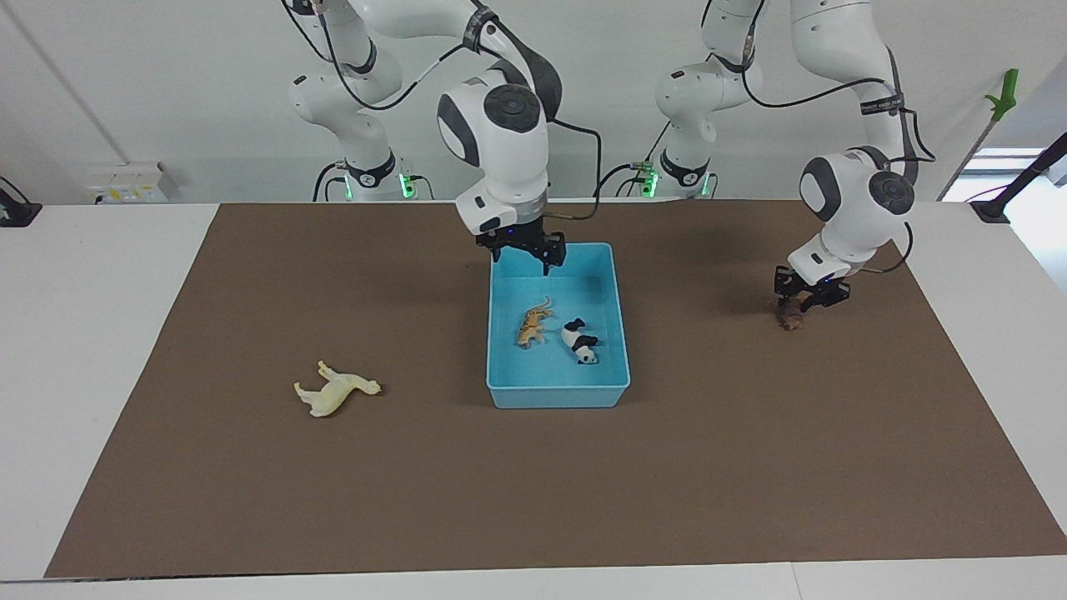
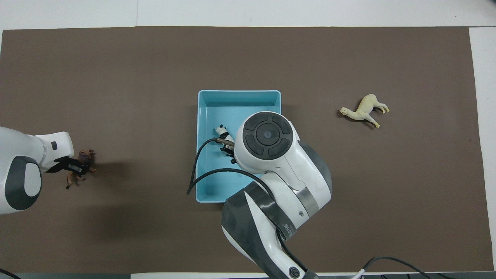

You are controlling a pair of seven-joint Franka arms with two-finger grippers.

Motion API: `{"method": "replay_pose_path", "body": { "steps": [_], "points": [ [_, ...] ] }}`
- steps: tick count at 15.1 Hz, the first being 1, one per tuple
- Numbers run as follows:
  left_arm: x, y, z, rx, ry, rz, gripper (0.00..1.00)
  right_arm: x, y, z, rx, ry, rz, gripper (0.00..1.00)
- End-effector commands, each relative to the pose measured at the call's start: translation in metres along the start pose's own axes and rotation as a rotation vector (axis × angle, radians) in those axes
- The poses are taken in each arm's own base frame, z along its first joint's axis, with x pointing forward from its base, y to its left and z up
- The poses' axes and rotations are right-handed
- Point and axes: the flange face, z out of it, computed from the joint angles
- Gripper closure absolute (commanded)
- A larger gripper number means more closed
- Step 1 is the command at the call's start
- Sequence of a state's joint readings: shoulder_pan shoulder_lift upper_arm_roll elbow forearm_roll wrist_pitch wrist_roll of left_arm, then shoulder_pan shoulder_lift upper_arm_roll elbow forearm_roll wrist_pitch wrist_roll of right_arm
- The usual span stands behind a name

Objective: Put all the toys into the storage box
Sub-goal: 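Place the tan toy in the box while the left gripper grasps the lion, then carry the brown lion into the box with the left gripper and release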

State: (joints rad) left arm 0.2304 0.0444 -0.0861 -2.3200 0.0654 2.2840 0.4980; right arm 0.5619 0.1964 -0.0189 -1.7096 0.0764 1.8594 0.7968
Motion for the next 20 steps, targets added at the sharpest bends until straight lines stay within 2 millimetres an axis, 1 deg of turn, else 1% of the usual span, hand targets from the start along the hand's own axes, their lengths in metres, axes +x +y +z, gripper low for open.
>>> {"method": "replay_pose_path", "body": {
  "steps": [1, 2, 4, 5, 7, 8, 9, 10, 11, 12, 14, 15, 16, 17, 18, 20],
  "points": [
    [0.023, 0.009, -0.027, 0.005, -0.036, -0.102, 1.00, 0.051, 0.078, -0.035, 0.021, 0.017, -0.163, 0.00],
    [0.036, 0.015, -0.041, 0.000, -0.054, -0.134, 1.00, 0.070, 0.106, -0.039, 0.025, 0.023, -0.212, 0.00],
    [0.054, 0.026, -0.072, -0.004, -0.071, -0.204, 1.00, 0.096, 0.141, -0.035, 0.035, 0.040, -0.260, 0.00],
    [0.062, 0.037, -0.085, -0.005, -0.074, -0.243, 1.00, 0.108, 0.155, -0.035, 0.045, 0.061, -0.259, 0.00],
    [0.082, 0.079, -0.112, -0.048, -0.063, -0.365, 1.00, 0.124, 0.186, -0.029, 0.053, 0.056, -0.180, 0.01],
    [0.093, 0.105, -0.129, -0.056, -0.059, -0.436, 1.00, 0.135, 0.211, -0.027, 0.058, 0.047, -0.079, 0.02],
    [0.103, 0.127, -0.148, -0.060, -0.056, -0.500, 1.00, 0.140, 0.227, -0.019, 0.070, 0.029, 0.025, 0.07],
    [0.112, 0.153, -0.163, -0.064, -0.050, -0.551, 1.00, 0.141, 0.229, -0.012, 0.077, 0.018, 0.131, 0.16],
    [0.121, 0.185, -0.176, -0.080, -0.034, -0.606, 1.00, 0.145, 0.235, -0.003, 0.081, 0.020, 0.250, 0.19],
    [0.129, 0.212, -0.184, -0.100, -0.017, -0.676, 1.00, 0.149, 0.245, 0.006, 0.082, 0.021, 0.307, 0.18],
    [0.144, 0.258, -0.187, -0.131, 0.011, -0.773, 1.00, 0.161, 0.278, 0.015, 0.095, 0.045, 0.370, 0.15],
    [0.147, 0.288, -0.186, -0.153, 0.034, -0.788, 1.00, 0.168, 0.296, 0.015, 0.107, 0.073, 0.401, 0.03],
    [0.150, 0.312, -0.180, -0.166, 0.056, -0.809, 1.00, 0.175, 0.317, 0.014, 0.114, 0.091, 0.437, 0.00],
    [0.155, 0.326, -0.171, -0.173, 0.063, -0.835, 1.00, 0.177, 0.324, 0.015, 0.115, 0.093, 0.448, 0.00],
    [0.157, 0.345, -0.165, -0.174, 0.062, -0.831, 1.00, 0.178, 0.328, 0.014, 0.115, 0.097, 0.452, 0.00],
    [0.165, 0.369, -0.147, -0.186, 0.072, -0.859, 1.00, 0.180, 0.331, 0.013, 0.120, 0.110, 0.420, 0.00]
  ]
}}
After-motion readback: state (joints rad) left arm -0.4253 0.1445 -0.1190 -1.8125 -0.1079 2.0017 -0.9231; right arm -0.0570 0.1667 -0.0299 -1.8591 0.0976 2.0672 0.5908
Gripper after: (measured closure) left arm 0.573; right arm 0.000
